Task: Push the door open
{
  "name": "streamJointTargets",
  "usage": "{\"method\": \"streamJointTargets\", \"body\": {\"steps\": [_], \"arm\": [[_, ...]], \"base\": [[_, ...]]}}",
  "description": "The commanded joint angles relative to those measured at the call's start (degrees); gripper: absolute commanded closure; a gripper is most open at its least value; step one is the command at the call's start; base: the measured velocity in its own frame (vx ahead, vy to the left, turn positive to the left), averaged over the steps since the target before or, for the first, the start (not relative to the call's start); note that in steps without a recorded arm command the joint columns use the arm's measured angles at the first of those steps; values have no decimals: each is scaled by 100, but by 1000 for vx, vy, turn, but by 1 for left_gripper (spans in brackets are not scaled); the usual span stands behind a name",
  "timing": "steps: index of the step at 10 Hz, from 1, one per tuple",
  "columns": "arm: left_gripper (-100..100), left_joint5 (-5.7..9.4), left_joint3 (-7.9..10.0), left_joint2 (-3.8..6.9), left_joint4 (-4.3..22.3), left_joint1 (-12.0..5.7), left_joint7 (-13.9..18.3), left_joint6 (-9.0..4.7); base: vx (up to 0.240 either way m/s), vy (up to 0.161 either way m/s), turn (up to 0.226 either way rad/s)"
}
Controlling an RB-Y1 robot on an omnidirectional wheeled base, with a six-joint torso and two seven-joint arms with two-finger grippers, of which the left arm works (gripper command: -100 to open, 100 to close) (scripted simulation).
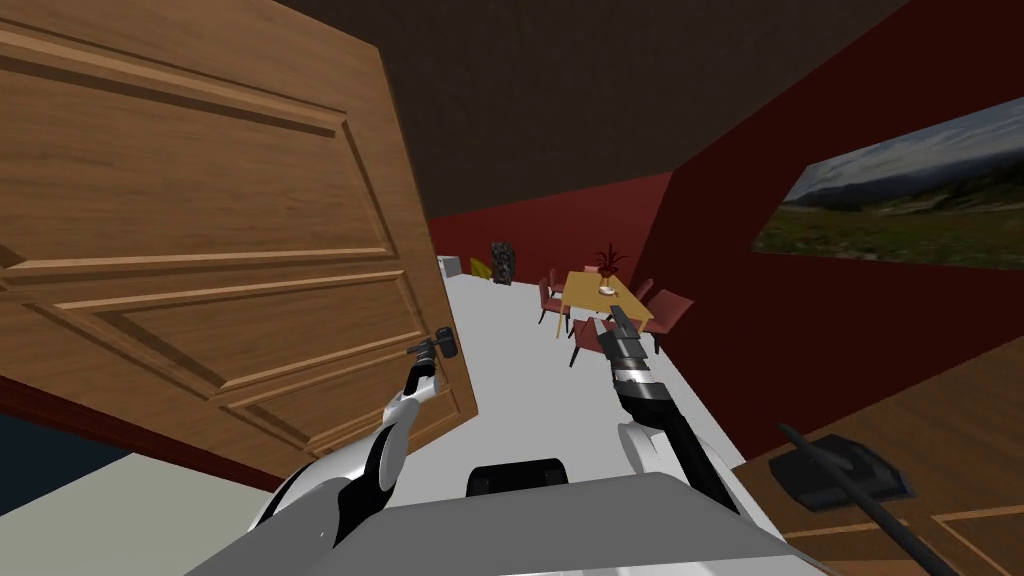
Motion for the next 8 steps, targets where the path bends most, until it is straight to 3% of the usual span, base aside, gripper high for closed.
{"method": "streamJointTargets", "body": {"steps": [1, 4, 8], "arm": [[100, 29, 63, 56, -38, 9, -12, -3], [100, 58, 131, 108, 30, 22, -36, -21], [100, 152, 384, 233, 46, 68, -145, -48]], "base": [[187, -68, 48], [137, -36, 43], [177, -29, 50]]}}
